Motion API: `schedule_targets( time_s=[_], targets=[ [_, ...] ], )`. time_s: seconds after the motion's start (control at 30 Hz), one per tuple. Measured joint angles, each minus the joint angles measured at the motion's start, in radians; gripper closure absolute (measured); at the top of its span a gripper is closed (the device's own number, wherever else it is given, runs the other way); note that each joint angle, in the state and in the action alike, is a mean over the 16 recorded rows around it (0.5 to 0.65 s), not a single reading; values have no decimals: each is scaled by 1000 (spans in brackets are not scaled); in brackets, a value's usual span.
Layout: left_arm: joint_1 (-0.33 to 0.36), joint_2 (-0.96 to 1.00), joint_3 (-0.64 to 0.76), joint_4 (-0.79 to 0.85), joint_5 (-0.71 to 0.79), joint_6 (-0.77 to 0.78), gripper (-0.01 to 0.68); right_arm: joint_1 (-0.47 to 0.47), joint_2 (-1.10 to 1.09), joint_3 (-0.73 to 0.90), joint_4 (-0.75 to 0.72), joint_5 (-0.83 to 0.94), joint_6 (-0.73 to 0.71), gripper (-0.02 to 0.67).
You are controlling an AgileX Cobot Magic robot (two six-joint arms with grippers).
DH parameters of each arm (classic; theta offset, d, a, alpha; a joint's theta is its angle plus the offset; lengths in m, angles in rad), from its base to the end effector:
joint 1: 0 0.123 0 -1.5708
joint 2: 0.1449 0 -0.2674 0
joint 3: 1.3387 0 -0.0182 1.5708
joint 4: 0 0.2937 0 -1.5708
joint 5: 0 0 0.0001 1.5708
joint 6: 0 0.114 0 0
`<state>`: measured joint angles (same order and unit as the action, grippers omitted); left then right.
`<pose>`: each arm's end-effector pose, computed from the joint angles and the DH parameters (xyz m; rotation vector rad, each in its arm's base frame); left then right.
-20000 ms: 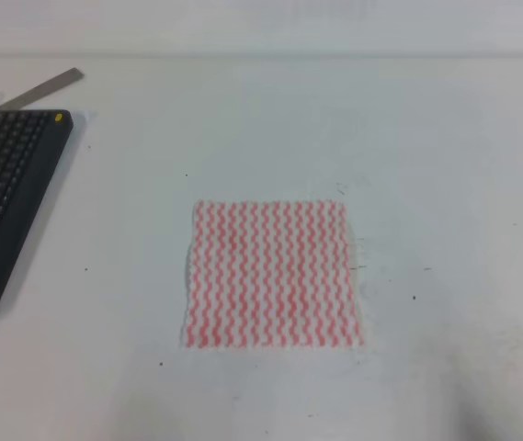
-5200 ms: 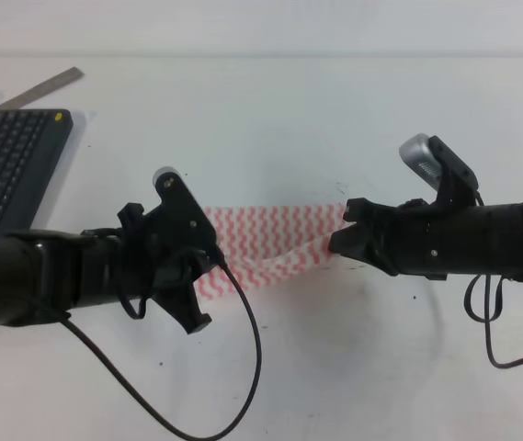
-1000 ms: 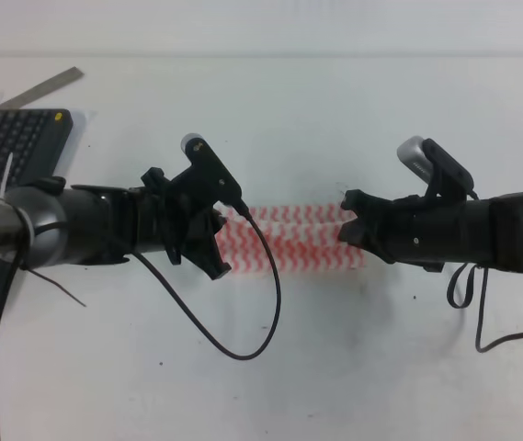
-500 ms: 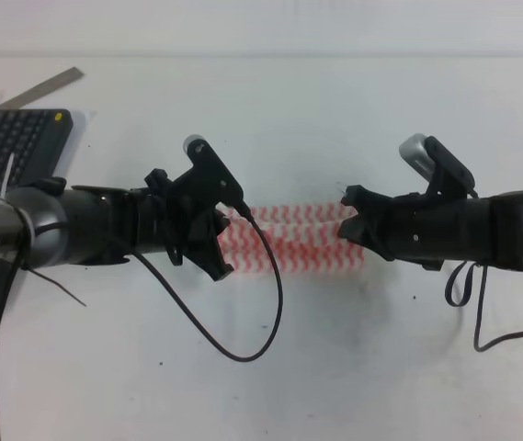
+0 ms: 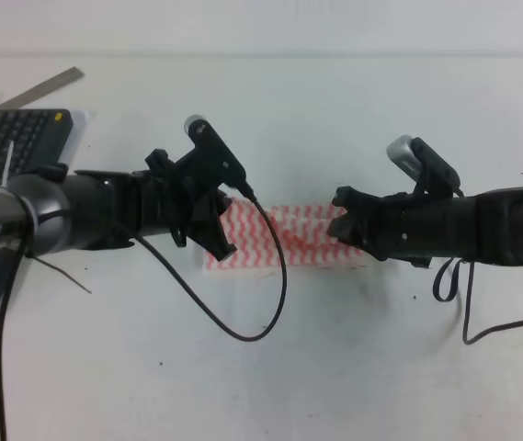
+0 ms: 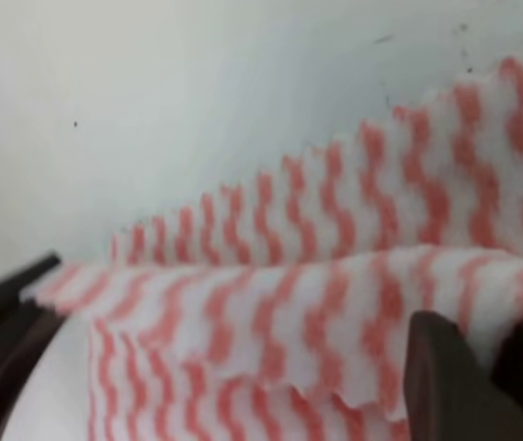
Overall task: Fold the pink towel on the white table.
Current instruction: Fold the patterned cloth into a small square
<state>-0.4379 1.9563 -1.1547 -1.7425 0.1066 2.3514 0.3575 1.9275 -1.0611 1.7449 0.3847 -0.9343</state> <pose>0.4079 -0.2043 0.1023 1.1777 1.9318 -0.0287 0.3887 0.1903 0.0951 0.3543 2.4191 1.0110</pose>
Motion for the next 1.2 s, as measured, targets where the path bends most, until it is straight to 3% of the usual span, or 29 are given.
schedule_targets(
  time_s=[0.4, 0.67, 0.93, 1.2],
  targets=[
    [0, 34, -23, -1, -7, -6, 671, 0, 17, -6, -2, 23, -45, 441],
    [0, 35, -27, -1, 8, -10, 614, -3, 16, -18, 13, 26, -46, 350],
    [0, 35, -27, -1, 12, -11, 531, -8, 25, -55, 29, 25, -46, 336],
    [0, 36, -27, -1, 3, -13, 501, -9, 47, -92, 21, 6, -55, 334]
  ],
)
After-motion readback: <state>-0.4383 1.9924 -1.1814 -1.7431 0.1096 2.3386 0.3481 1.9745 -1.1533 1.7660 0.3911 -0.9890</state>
